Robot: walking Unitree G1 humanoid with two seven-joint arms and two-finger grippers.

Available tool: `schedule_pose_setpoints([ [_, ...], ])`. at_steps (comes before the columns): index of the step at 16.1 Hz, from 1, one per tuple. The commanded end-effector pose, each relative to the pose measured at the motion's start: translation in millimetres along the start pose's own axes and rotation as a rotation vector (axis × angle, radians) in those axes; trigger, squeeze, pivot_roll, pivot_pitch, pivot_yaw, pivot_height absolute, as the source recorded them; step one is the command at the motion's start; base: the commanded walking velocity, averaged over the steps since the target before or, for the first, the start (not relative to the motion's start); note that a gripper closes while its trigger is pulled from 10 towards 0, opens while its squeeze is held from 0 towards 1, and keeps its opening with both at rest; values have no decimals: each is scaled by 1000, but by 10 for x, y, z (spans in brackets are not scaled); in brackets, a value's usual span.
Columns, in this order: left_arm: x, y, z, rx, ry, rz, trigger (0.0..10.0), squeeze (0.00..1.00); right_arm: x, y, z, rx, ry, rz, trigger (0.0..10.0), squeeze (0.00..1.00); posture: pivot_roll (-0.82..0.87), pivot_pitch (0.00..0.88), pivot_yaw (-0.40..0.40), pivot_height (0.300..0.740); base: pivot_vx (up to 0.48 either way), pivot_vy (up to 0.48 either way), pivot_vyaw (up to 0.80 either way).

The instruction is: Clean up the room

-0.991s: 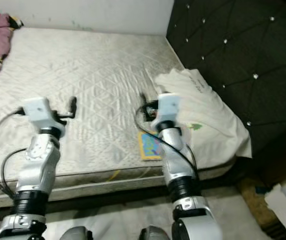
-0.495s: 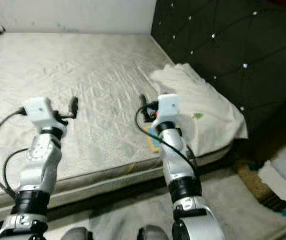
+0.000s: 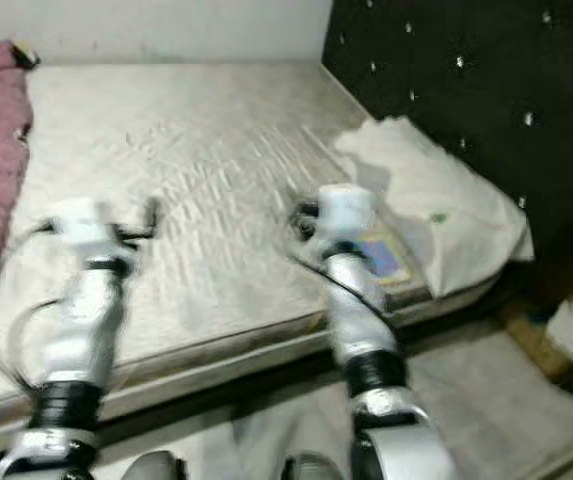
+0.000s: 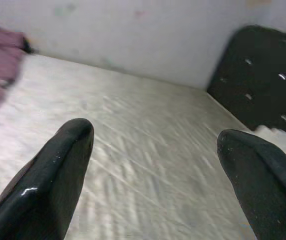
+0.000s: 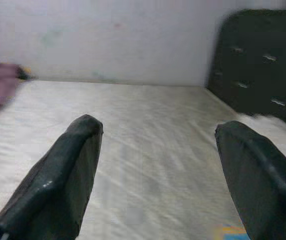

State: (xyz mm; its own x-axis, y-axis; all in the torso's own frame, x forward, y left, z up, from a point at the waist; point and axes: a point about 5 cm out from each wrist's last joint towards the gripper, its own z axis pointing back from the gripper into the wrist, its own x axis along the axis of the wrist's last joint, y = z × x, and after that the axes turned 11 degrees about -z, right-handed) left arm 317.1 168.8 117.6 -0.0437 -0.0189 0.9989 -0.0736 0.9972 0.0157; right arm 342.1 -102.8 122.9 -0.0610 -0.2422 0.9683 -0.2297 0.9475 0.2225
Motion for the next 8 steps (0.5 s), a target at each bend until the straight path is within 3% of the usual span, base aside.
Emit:
schedule_pose_setpoints([
  [1,47,-151,-9,-42,-26,19,10000,0,73,-144,3,-32,-19,21,10000,0,19,0,-97,740,0,0,0],
  [5,68,-149,1,-51,-43,35,10000,0,79,-102,2,-3,-26,43,10000,0,19,0,-96,740,0,0,0],
  [8,73,-155,2,-67,-50,38,10000,0,86,-86,0,9,-34,53,10000,0,19,0,-95,740,387,0,0],
])
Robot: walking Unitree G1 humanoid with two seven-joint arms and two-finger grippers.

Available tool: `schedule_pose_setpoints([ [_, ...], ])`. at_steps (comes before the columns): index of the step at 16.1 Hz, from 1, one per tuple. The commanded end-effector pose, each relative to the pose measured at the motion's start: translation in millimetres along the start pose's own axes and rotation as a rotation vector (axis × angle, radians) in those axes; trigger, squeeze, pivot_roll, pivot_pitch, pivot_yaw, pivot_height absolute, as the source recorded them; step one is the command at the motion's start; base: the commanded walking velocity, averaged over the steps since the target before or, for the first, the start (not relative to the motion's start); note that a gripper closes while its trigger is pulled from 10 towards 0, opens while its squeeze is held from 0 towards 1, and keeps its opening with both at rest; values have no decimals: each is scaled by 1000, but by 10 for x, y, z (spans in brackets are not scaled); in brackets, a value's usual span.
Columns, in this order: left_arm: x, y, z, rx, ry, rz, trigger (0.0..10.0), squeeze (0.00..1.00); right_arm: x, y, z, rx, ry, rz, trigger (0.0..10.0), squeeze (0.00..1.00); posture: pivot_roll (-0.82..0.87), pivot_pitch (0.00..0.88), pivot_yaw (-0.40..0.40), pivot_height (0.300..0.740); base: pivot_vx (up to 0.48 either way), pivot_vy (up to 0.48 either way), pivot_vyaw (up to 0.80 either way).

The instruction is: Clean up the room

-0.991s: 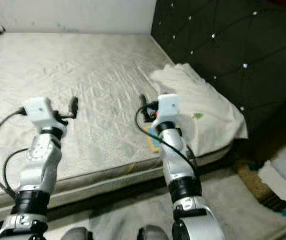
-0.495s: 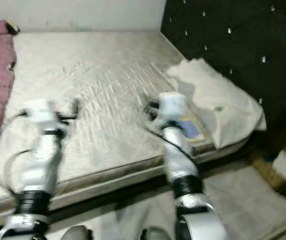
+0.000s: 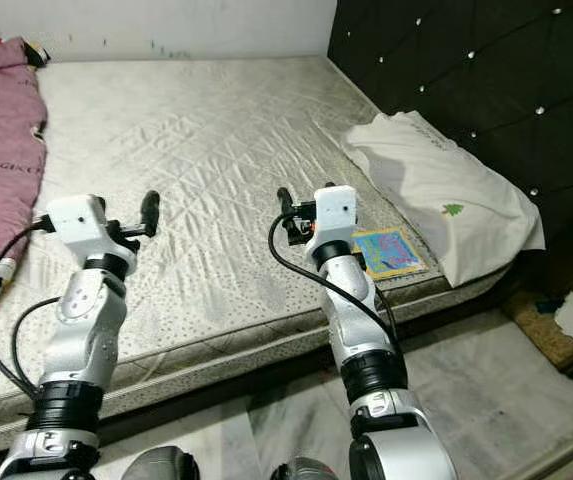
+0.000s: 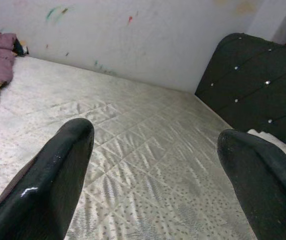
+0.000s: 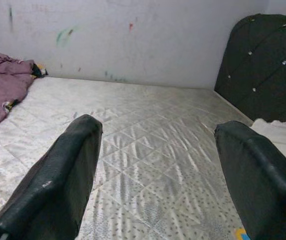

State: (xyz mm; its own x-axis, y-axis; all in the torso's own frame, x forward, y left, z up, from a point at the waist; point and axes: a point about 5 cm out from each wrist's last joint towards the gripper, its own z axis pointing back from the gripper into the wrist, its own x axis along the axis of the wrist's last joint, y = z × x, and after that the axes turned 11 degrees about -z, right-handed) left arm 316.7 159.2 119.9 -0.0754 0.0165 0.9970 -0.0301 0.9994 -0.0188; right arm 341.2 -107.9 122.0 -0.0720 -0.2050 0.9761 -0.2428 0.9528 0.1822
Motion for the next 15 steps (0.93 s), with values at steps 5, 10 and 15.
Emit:
schedule_pose_setpoints([
  [5,44,-68,-10,-31,-17,-2,10000,0,73,-48,-20,-11,-28,26,10000,0,19,0,-95,740,435,0,0],
  [10,9,-75,-16,-9,7,-2,10000,0,59,-54,-19,-11,-22,10,10000,0,23,0,-96,740,262,0,0],
  [15,-24,-43,-9,36,42,-85,10000,0,51,-65,-20,-9,-13,32,10000,0,26,0,-95,740,0,0,90],
])
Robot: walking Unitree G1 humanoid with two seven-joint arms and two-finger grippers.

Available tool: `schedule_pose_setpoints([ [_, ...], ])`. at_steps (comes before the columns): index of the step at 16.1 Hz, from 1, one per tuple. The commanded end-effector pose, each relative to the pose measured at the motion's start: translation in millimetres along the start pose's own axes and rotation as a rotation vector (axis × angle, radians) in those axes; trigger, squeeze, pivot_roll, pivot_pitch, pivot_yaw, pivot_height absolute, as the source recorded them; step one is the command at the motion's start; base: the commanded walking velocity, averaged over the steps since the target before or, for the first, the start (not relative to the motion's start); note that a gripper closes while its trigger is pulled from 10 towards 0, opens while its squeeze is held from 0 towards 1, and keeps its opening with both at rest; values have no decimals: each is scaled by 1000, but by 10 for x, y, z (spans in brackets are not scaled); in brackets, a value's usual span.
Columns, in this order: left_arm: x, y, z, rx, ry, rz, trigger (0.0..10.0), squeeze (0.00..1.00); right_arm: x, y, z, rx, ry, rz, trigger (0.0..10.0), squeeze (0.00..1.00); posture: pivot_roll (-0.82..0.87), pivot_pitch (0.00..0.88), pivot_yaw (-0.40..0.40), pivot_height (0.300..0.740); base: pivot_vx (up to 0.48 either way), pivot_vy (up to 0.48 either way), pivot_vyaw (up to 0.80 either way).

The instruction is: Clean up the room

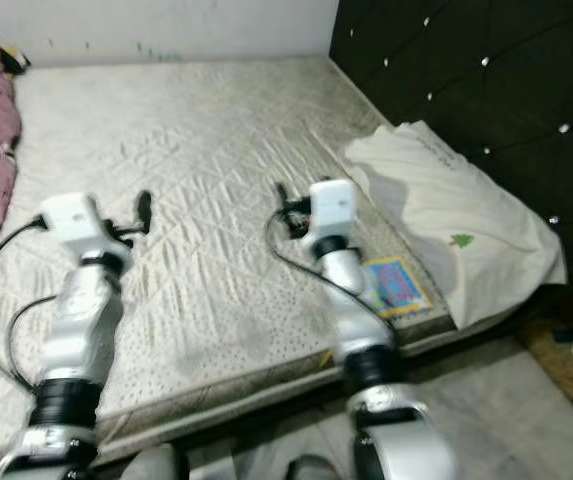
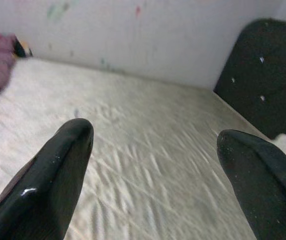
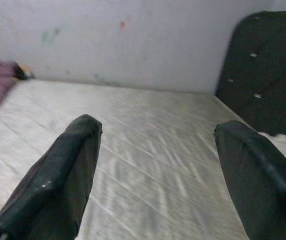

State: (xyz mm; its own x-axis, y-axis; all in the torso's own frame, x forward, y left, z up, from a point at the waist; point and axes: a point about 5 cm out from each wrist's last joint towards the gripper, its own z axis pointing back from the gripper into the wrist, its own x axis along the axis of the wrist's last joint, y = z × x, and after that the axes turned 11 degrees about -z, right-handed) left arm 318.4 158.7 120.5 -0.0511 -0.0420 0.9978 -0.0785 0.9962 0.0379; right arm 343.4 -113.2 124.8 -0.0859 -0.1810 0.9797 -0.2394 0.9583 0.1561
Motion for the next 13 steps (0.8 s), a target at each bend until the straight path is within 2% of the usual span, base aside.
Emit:
schedule_pose_setpoints([
  [1,-64,-39,23,-54,26,1,10000,0,15,-1,-8,0,-7,11,10000,0,26,0,-95,740,0,0,800],
  [2,-79,-22,33,-72,24,42,10000,0,15,7,-8,2,-8,13,10000,0,27,0,-95,740,0,0,800],
  [3,-65,21,30,-40,19,4,10000,0,19,-2,-6,-6,-13,4,10000,0,27,0,-95,740,0,0,794],
  [6,-16,1,29,-58,-2,-38,10000,0,22,-11,-15,-10,-12,-1,10000,0,29,0,-90,740,0,0,792],
  [11,2,-9,4,-84,-17,3,10000,0,25,-2,-34,-5,-9,-1,10000,0,28,0,-91,740,0,0,780],
  [13,-6,0,1,-78,-10,18,10000,0,27,-2,-41,-5,-10,-4,10000,0,27,0,-91,740,0,0,288],
])
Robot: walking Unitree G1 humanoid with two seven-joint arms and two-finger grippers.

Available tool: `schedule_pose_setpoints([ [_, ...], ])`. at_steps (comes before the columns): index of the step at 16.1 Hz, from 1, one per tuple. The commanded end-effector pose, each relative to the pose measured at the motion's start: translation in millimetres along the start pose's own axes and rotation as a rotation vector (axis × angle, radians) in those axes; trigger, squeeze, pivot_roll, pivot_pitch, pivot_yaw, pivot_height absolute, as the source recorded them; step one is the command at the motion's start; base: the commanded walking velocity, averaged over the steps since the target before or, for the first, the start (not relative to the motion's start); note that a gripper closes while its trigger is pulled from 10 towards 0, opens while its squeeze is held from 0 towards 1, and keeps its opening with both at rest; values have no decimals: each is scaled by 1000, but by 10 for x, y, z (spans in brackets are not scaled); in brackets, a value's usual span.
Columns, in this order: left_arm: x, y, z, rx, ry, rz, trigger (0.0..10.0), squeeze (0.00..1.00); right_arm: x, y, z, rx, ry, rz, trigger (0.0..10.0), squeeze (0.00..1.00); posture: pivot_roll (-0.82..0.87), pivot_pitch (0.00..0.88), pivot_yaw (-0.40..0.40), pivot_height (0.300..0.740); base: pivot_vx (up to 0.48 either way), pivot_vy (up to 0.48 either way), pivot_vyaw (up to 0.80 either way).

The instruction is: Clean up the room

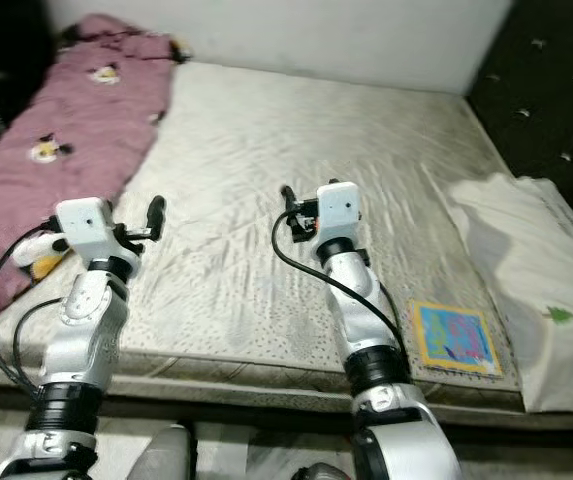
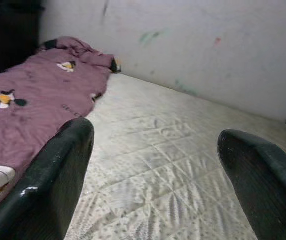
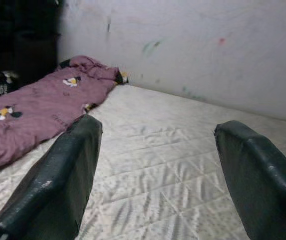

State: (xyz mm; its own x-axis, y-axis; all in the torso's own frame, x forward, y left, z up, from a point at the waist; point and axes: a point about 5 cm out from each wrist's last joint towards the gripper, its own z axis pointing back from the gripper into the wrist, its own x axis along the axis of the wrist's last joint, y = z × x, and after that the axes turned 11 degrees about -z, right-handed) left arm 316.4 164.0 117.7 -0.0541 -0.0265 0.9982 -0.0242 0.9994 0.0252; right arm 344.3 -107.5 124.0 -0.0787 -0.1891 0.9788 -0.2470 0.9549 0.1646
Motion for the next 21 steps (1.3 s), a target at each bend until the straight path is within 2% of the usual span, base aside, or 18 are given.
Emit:
schedule_pose_setpoints([
  [1,21,-47,-20,-21,-7,8,10000,0,49,-54,-21,-13,-16,3,10000,0,27,0,-92,740,0,0,0],
  [5,15,-40,-20,-18,-5,21,10000,0,51,-57,-19,-16,-18,1,10000,0,27,0,-92,740,0,180,0],
  [12,8,-23,-27,9,1,35,10000,0,49,-67,-23,-11,-13,6,10000,0,24,0,-96,740,0,471,0],
  [21,34,-73,-42,-27,-19,55,10000,0,39,-68,-25,-6,-7,9,10000,0,25,0,-98,740,0,480,0],
])
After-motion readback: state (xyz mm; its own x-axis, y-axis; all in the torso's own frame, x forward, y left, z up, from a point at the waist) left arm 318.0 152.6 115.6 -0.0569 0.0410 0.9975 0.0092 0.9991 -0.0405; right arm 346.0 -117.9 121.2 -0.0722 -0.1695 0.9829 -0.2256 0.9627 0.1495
